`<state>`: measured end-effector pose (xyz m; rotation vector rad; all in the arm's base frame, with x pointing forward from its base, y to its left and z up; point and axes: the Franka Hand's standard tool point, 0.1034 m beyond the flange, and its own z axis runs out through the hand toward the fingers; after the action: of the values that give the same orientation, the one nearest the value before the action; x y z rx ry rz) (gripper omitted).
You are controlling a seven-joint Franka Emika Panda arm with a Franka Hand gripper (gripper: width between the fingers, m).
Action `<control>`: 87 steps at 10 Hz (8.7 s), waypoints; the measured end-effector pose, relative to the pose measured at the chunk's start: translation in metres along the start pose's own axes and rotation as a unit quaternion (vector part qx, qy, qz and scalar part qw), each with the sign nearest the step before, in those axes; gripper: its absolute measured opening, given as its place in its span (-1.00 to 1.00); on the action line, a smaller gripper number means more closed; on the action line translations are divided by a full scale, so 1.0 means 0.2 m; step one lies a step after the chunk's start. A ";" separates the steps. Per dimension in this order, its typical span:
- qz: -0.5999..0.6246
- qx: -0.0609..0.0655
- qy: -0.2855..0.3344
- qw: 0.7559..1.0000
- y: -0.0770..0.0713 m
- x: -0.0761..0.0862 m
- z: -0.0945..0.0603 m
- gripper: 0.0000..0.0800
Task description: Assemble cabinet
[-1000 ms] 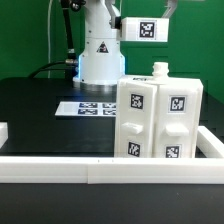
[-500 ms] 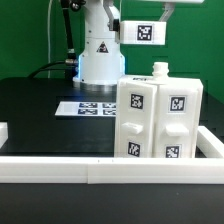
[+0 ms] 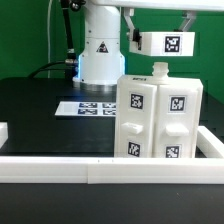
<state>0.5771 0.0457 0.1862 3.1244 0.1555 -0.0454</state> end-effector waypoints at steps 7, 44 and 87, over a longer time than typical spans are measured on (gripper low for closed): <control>-0.010 -0.002 -0.001 1.000 -0.03 0.05 0.07 0.41; 0.134 0.009 0.057 0.989 -0.02 0.11 0.11 0.40; -0.153 0.034 0.107 0.982 -0.17 0.19 -0.04 1.00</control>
Offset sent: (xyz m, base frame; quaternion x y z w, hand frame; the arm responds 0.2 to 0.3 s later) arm 0.0115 0.0130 -0.0115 0.0215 0.0153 -0.0255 0.9993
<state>0.6123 0.0833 0.1935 3.1329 0.6481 0.2892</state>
